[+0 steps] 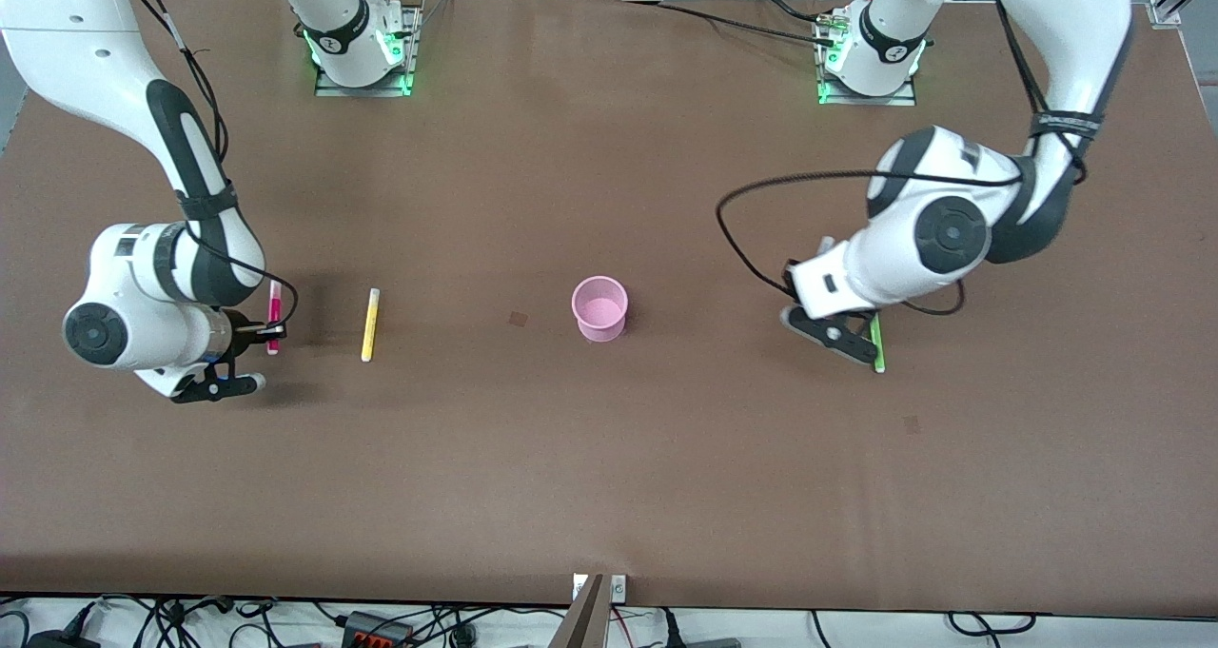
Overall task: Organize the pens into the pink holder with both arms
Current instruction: 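Carry the purple marker to the cup with the left gripper while the right gripper lifts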
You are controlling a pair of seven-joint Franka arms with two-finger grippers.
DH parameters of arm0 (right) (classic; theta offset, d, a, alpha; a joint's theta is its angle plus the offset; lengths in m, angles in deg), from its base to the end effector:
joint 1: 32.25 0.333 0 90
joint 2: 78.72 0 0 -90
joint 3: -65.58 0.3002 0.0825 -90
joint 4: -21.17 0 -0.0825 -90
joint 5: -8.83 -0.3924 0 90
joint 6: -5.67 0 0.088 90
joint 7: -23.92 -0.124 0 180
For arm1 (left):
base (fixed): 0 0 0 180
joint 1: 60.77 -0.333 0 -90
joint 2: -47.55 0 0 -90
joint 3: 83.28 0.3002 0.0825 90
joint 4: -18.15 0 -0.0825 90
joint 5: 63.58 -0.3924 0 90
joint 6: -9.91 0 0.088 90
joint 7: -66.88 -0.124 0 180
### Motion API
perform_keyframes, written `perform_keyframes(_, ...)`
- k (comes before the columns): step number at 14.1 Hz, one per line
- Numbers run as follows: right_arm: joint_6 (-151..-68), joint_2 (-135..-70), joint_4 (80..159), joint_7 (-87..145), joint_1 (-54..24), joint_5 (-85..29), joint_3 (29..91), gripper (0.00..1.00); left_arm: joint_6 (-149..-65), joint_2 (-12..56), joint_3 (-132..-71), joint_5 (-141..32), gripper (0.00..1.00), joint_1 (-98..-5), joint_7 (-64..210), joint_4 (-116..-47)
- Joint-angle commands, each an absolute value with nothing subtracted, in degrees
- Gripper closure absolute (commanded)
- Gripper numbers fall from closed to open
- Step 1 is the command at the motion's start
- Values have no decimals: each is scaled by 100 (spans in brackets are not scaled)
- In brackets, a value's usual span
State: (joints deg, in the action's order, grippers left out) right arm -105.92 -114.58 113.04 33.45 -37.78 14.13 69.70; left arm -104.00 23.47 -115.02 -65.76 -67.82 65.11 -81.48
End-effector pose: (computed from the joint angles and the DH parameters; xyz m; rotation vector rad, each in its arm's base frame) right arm 0.6534 -0.0275 0.2104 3.0879 0.2790 -0.4395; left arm 0.5895 -0.2421 0.3231 2.8993 -0.6661 -0.2126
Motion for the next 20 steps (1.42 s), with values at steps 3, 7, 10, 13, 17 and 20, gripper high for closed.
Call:
perform_keyframes(3,-9329,-11414,10046,3674,-3735,1340,7760,100,-10592,1706,-12475,-5980,99,-6605,6423,-7486)
perform_keyframes(7,-9426,-11422,9764,4471,-3761,973,8551,100,-12416,1398,-12494,-5989,100,-5885,5400,-7484)
perform_keyframes(10,-9636,-11422,9755,4896,-3735,304,8614,100,-13692,1047,-12555,-5989,100,-5760,3766,-7519)
perform_keyframes(13,-9777,-11422,9755,5371,-3700,241,8737,100,-14633,582,-12766,-5989,100,-5717,2614,-7572)
perform_keyframes(17,-9909,-11440,9799,5776,-3700,241,8746,100,-15260,457,-12793,-5989,100,-5620,1688,-7853)
perform_keyframes(20,-9944,-11440,9799,5785,-3656,241,8755,100,-15444,448,-12828,-5989,100,-5585,1169,-7958)
